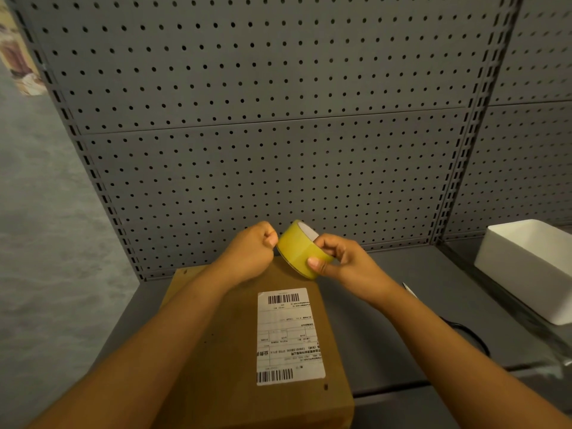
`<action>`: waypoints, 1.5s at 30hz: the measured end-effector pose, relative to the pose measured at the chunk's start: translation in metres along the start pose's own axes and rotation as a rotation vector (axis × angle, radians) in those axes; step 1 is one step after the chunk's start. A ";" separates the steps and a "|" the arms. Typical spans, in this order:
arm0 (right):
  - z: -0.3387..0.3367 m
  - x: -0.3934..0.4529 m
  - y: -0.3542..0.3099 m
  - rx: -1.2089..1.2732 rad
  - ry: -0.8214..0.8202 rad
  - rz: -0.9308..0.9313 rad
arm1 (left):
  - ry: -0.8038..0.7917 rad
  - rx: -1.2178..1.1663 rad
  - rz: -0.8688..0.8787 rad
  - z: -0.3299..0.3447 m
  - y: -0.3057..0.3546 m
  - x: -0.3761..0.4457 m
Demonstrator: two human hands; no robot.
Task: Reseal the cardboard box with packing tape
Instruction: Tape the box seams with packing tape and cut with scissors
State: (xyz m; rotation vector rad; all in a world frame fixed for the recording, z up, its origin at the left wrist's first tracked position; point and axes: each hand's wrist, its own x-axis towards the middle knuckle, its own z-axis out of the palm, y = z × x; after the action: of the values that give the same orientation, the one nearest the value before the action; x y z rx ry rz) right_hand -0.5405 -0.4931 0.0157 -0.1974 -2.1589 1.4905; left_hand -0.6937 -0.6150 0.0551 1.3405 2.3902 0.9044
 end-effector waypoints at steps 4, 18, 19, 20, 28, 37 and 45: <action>-0.002 -0.001 0.006 -0.005 0.025 0.015 | 0.118 -0.356 -0.058 -0.009 0.010 0.001; -0.001 0.001 0.009 0.016 0.003 -0.002 | 0.293 -0.220 -0.030 0.003 -0.002 -0.002; -0.001 0.001 0.010 0.003 0.006 -0.004 | 0.298 -0.167 -0.025 0.004 -0.001 -0.001; -0.001 0.002 0.010 -0.015 0.008 -0.010 | 0.293 -0.111 -0.023 0.005 -0.001 -0.001; 0.003 0.001 0.007 -0.253 0.013 -0.072 | 0.110 -0.206 -0.132 0.009 -0.007 0.001; 0.009 0.009 -0.005 -0.408 0.078 -0.067 | 0.068 -0.221 -0.011 -0.001 -0.008 -0.007; 0.011 0.012 -0.006 -0.337 0.092 -0.034 | 0.232 -0.304 -0.115 -0.005 -0.011 -0.006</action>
State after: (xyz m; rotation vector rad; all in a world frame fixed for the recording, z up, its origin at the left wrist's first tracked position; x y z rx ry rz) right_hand -0.5552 -0.4999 0.0224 -0.3364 -2.3131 1.0686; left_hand -0.7004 -0.6261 0.0522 1.0230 2.3385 1.3893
